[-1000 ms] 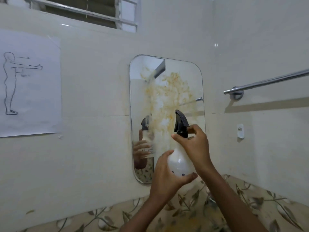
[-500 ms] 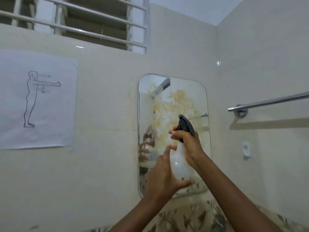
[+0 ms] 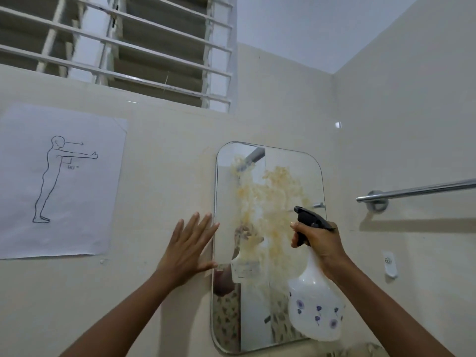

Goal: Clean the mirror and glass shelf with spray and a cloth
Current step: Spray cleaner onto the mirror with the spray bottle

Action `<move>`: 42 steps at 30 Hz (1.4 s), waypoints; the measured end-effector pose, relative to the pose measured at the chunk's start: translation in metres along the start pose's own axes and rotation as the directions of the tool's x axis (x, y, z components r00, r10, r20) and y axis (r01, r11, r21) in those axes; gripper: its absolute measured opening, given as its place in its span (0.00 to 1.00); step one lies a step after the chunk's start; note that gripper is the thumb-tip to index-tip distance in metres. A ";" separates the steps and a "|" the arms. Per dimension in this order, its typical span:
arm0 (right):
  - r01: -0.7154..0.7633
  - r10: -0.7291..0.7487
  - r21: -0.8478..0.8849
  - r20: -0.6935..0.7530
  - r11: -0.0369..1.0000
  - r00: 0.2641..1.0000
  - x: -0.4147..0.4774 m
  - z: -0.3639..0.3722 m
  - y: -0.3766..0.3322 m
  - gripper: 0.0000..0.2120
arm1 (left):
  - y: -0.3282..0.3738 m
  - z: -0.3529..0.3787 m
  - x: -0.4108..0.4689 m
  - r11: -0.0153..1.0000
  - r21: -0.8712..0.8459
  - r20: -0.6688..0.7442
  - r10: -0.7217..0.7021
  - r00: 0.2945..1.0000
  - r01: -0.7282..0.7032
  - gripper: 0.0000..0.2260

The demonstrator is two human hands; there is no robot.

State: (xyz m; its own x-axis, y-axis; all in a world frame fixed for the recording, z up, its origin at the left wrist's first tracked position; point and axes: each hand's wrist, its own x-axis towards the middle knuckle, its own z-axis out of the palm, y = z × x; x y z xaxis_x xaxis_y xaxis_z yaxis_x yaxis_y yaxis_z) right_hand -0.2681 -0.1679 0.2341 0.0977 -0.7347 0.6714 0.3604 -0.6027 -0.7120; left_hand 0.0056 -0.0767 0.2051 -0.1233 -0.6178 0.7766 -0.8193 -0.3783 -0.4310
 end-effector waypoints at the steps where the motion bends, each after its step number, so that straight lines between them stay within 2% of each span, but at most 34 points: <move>1: -0.001 0.002 0.008 -0.014 1.000 1.000 0.000 -0.002 0.000 0.07 | -0.001 0.002 -0.001 1.000 0.003 0.014 0.007 1.000 -0.007 0.38; 6: -0.001 -0.001 -0.051 -0.042 0.999 0.999 0.003 -0.020 -0.005 0.08 | -0.004 0.015 0.001 0.999 0.039 0.010 0.005 1.000 -0.005 0.42; 12: -0.022 0.006 -0.077 -0.206 0.997 0.978 0.009 -0.053 -0.002 0.06 | -0.005 0.021 0.002 0.998 0.052 -0.017 0.022 1.000 -0.021 0.43; 15: -0.048 0.025 -0.093 -0.235 0.994 0.972 0.004 -0.070 0.001 0.03 | -0.004 0.019 0.001 0.998 0.058 -0.027 0.015 1.000 -0.013 0.43; 19: -0.072 0.048 -0.184 -0.134 0.980 0.990 -0.011 -0.075 0.006 0.03 | -0.003 0.015 0.001 0.996 0.087 -0.052 0.025 0.998 -0.020 0.43; 25: -0.024 0.028 -0.308 0.009 0.951 1.000 -0.040 -0.057 0.013 0.11 | -0.003 0.016 0.000 0.997 0.074 -0.083 0.038 0.996 -0.032 0.49; 29: -0.076 0.147 -0.326 0.197 0.942 0.969 -0.062 -0.049 0.013 0.08 | -0.004 0.017 0.000 0.997 0.070 -0.071 0.039 0.997 -0.034 0.50; 31: -0.087 0.180 -0.364 0.230 0.927 0.957 -0.070 -0.049 0.015 0.07 | -0.004 0.018 0.000 0.998 0.059 -0.071 0.040 0.997 -0.036 0.50; 34: -0.106 0.180 -0.350 0.185 0.931 0.966 -0.074 -0.054 0.023 0.08 | -0.004 0.019 0.000 0.998 0.054 -0.066 0.040 0.997 -0.036 0.51; 39: -0.160 0.161 -0.302 -0.021 0.940 0.987 -0.071 -0.083 0.032 0.05 | -0.004 0.020 0.000 0.998 0.046 -0.067 0.037 0.997 -0.034 0.51; 42: -0.177 0.156 -0.306 -0.094 0.936 0.983 -0.070 -0.101 0.039 0.07 | -0.003 0.019 -0.001 0.998 0.048 -0.083 0.036 0.996 -0.032 0.51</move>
State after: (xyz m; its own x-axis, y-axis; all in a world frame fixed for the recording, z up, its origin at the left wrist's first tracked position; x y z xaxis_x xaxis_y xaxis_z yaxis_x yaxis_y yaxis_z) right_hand -0.3546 -0.1719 0.1386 0.0648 -0.8455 0.5300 0.0364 -0.5288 -0.8480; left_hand 0.0191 -0.0882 0.1969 -0.1988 -0.5712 0.7964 -0.7868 -0.3914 -0.4772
